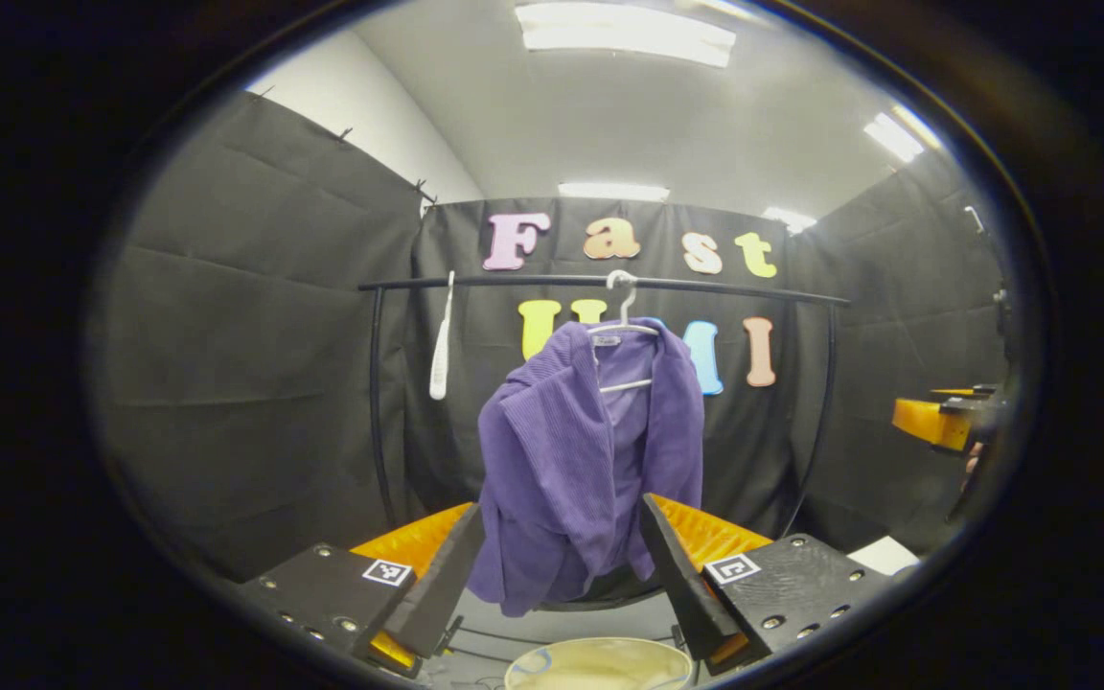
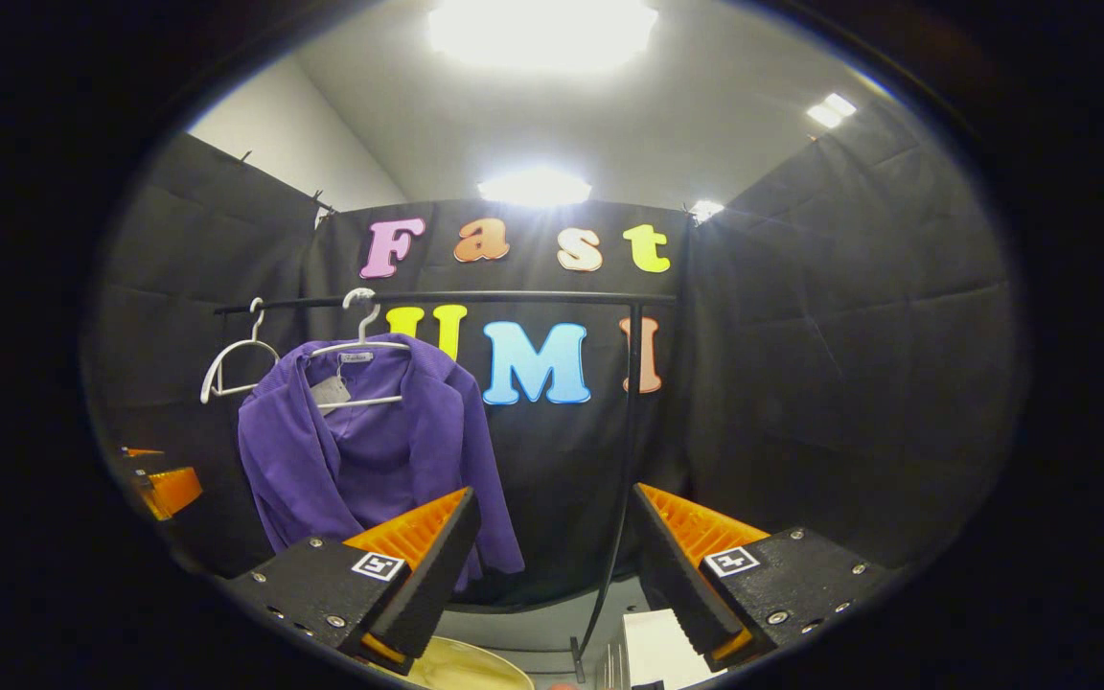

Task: Grasp the clothes on the hanger with both hands and then place them into the laundry hamper below.

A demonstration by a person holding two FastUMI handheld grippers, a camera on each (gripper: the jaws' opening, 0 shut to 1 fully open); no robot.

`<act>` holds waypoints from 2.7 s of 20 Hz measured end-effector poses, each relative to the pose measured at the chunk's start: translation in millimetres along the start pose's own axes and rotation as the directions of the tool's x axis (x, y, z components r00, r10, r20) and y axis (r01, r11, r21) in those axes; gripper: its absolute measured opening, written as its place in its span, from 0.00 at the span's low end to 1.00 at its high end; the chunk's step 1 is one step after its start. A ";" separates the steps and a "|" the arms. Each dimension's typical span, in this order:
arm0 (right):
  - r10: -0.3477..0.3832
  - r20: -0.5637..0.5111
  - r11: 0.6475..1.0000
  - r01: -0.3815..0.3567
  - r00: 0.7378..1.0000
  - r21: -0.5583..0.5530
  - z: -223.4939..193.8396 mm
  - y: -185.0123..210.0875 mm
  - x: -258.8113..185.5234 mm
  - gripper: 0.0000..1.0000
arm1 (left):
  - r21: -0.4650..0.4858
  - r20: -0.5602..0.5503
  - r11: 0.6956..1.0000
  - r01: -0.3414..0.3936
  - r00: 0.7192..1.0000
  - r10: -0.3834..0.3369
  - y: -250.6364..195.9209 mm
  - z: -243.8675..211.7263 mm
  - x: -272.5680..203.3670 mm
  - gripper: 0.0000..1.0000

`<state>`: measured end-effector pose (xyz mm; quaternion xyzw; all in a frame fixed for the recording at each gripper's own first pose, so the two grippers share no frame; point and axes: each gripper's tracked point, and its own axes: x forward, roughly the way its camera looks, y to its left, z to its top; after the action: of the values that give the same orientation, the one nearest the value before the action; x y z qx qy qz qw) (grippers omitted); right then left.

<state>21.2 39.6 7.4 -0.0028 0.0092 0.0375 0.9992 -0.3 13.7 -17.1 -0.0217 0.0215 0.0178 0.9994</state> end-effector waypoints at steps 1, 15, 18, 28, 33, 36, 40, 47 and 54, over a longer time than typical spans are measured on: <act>0.012 0.017 1.000 -0.012 1.000 -0.006 9.3 4.8 6.5 0.97 | -0.023 0.007 1.000 -0.020 1.000 0.020 6.0 7.6 -4.0 0.99; 0.255 -0.014 0.963 -0.252 0.967 0.091 54.0 114.6 152.9 0.98 | -0.248 0.002 0.966 -0.068 0.998 0.070 -16.2 57.0 97.5 0.94; 0.291 0.000 0.950 -0.289 0.957 0.122 52.0 132.4 188.1 0.98 | -0.231 -0.004 0.968 -0.099 0.995 0.100 -29.0 56.7 126.3 0.99; 0.414 -0.018 0.884 -0.397 0.910 0.248 23.9 156.8 287.8 0.95 | -0.153 -0.109 0.922 -0.355 0.934 0.341 -33.4 15.5 228.2 0.94; 0.488 -0.045 0.836 -0.453 0.872 0.310 3.0 178.2 310.0 0.91 | -0.118 -0.104 0.887 -0.446 0.894 0.436 -24.7 10.3 251.9 0.94; 0.507 -0.034 0.832 -0.479 0.861 0.281 1.2 184.0 315.9 0.95 | -0.096 -0.091 0.867 -0.489 0.872 0.482 -21.9 9.4 259.3 0.94; 0.515 -0.032 0.831 -0.489 0.857 0.263 -5.0 186.4 321.4 0.95 | -0.067 -0.076 0.827 -0.558 0.829 0.553 -7.2 6.9 264.4 0.65; 0.458 -0.010 0.859 -0.439 0.889 0.263 6.9 185.5 325.8 0.95 | -0.127 0.018 0.896 -0.425 0.903 0.430 -4.2 19.9 247.6 0.10; 0.387 -0.027 0.898 -0.370 0.922 0.237 8.4 208.1 326.6 0.95 | -0.151 0.022 0.944 -0.293 0.954 0.300 -2.0 22.7 239.7 0.05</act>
<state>331.4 271.7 8.6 0.1122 0.0504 0.2296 0.9655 240.1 21.0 -4.9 -0.0911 0.0007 0.1698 0.9813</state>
